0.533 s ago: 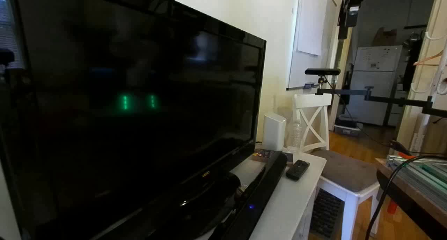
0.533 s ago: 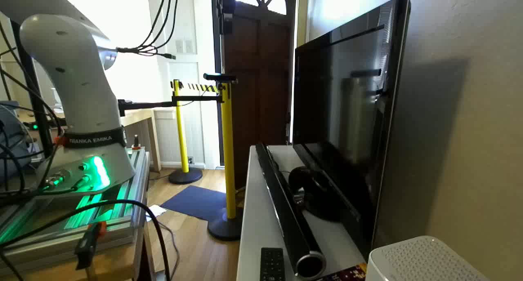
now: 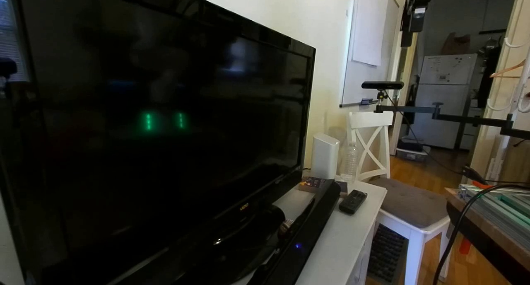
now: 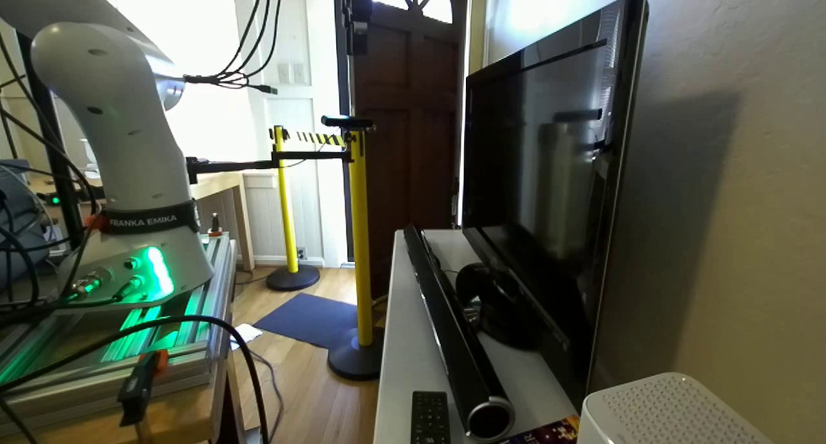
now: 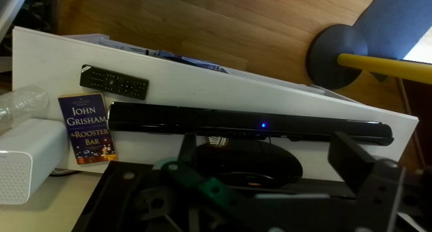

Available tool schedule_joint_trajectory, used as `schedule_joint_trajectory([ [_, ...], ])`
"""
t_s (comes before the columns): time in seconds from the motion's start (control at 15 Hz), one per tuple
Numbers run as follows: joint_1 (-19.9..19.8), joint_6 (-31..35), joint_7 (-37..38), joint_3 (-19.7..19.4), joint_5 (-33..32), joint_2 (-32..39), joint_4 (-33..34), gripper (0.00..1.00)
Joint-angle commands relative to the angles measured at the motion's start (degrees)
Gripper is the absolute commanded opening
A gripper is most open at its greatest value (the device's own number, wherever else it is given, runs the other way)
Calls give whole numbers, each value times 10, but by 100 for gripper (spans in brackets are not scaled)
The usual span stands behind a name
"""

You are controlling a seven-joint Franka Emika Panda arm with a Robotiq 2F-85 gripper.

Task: Press the button on the decoder

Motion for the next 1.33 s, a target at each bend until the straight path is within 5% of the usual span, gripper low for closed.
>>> schedule_joint_trajectory([
  [0.0, -1, 41, 31, 28, 1, 22, -21, 100],
  [0.2, -4, 112, 89, 71, -14, 43, -58, 100],
  [0.27, -4, 135, 105, 82, -16, 54, -67, 92],
  [0.33, -2, 159, 117, 91, -16, 70, -78, 74],
  [1.0, 1, 433, 179, 113, -1, 196, -174, 4],
  [1.27, 0, 540, 190, 121, -11, 279, -185, 0],
])
